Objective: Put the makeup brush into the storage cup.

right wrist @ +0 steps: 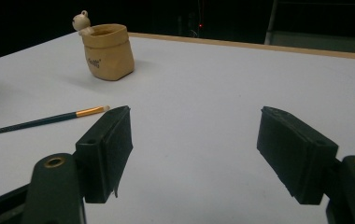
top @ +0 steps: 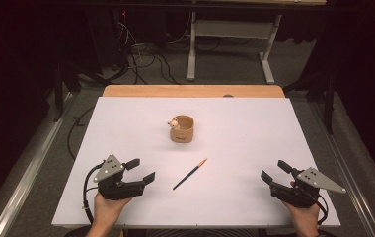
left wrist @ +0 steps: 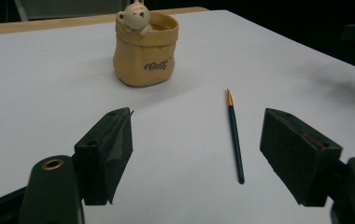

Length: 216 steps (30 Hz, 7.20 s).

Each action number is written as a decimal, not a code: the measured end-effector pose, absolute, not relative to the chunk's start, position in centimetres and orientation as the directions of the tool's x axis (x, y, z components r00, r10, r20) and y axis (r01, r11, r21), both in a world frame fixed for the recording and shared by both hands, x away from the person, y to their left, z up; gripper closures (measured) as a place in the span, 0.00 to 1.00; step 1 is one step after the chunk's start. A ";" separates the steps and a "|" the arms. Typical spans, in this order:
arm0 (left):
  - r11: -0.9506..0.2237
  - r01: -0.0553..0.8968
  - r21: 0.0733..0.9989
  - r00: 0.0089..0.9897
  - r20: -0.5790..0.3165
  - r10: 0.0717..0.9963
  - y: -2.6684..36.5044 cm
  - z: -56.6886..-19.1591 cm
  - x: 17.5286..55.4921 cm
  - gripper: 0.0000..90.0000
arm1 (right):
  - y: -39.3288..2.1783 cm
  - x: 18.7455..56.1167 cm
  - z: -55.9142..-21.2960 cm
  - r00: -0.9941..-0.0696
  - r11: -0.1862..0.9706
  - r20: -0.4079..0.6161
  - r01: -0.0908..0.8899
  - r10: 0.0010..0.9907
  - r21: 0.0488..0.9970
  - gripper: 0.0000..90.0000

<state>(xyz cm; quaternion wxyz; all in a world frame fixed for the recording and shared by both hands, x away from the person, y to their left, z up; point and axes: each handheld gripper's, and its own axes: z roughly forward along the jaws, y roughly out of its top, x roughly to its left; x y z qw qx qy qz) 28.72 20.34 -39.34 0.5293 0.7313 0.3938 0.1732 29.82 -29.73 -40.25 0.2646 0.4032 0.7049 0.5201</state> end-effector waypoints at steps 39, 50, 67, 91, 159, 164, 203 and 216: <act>-0.125 0.383 0.915 0.645 -0.168 0.746 18.8 -37.9 29.7 0.26 | -29.9 30.1 -40.4 -0.519 0.116 0.065 0.308 0.852 0.944 0.32; -0.138 0.380 0.914 0.664 -0.166 0.729 18.0 -37.5 30.3 0.27 | -29.9 30.1 -40.4 -0.514 0.112 0.066 0.308 0.855 0.945 0.32; -0.156 0.375 0.914 0.689 -0.162 0.706 16.5 -37.0 31.3 0.27 | -30.0 30.1 -40.4 -0.513 0.107 0.068 0.305 0.856 0.946 0.32; -0.159 0.347 0.924 0.730 -0.160 0.665 13.4 -36.0 32.9 0.27 | -29.9 30.1 -40.4 -0.530 0.121 0.057 0.296 0.846 0.947 0.32; -0.300 0.357 0.884 0.771 -0.098 0.629 7.1 -34.9 36.4 0.27 | -29.7 30.0 -40.4 -0.540 0.125 0.064 0.306 0.840 0.944 0.33; -0.328 0.369 0.870 0.770 -0.088 0.632 6.9 -34.9 36.5 0.27 | -29.7 30.1 -40.5 -0.537 0.127 0.063 0.308 0.841 0.943 0.33; -0.489 0.469 0.736 0.753 -0.044 0.657 5.8 -33.5 37.5 0.25 | -29.7 30.0 -40.4 -0.536 0.127 0.058 0.301 0.842 0.945 0.32; -0.582 0.493 0.647 0.765 -0.004 0.644 5.1 -33.5 38.0 0.28 | -29.7 30.0 -40.4 -0.539 0.128 0.057 0.300 0.841 0.945 0.32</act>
